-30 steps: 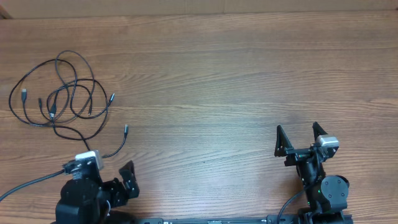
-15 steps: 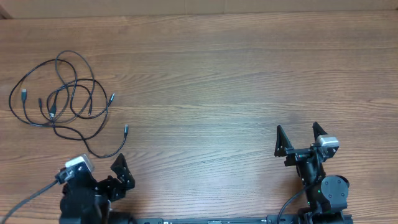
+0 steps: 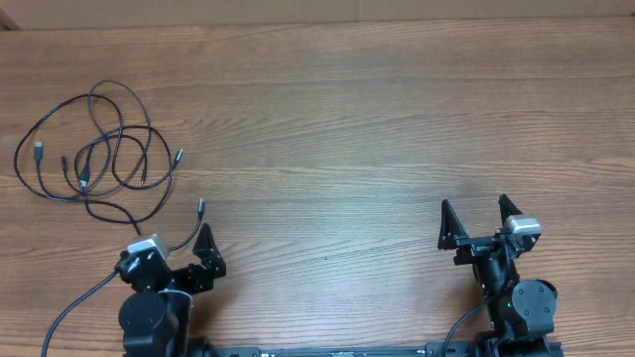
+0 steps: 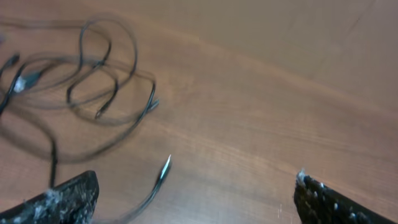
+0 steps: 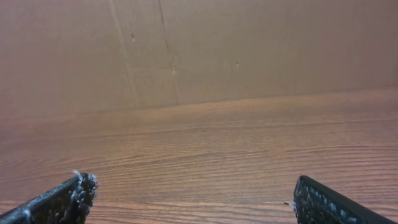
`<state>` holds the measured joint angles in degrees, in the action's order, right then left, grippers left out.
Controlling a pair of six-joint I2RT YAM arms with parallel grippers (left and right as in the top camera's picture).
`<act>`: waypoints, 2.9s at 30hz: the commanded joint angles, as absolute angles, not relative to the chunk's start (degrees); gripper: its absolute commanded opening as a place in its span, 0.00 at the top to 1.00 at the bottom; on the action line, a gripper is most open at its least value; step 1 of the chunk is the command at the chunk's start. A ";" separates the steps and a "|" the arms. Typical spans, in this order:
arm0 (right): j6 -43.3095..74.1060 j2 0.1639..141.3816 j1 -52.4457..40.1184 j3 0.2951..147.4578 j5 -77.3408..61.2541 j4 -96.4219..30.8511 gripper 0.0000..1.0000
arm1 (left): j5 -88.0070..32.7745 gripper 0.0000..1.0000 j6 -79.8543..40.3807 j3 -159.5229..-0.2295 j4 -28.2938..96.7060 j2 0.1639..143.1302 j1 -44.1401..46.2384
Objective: Untangle cables
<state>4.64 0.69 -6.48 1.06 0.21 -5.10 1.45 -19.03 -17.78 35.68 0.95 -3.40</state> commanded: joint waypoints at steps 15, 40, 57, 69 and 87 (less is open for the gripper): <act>4.43 0.16 -6.81 0.45 -0.14 -4.82 0.00 | -6.09 0.00 -6.90 -0.45 2.17 0.14 -3.68; 4.43 0.16 -6.81 0.45 -0.14 -4.82 0.00 | -10.44 0.00 4.34 -0.25 3.73 0.14 -3.60; 4.43 0.16 -6.81 0.45 -0.14 -4.82 0.00 | -10.15 0.00 0.16 -0.25 3.57 0.14 -3.29; 4.43 0.16 -6.81 0.45 -0.16 -4.82 0.00 | -10.13 0.00 0.19 -0.25 3.55 0.14 -3.29; 4.43 0.16 -6.81 0.45 -0.14 -4.82 0.00 | -9.72 0.96 0.21 -0.25 3.62 0.14 -3.31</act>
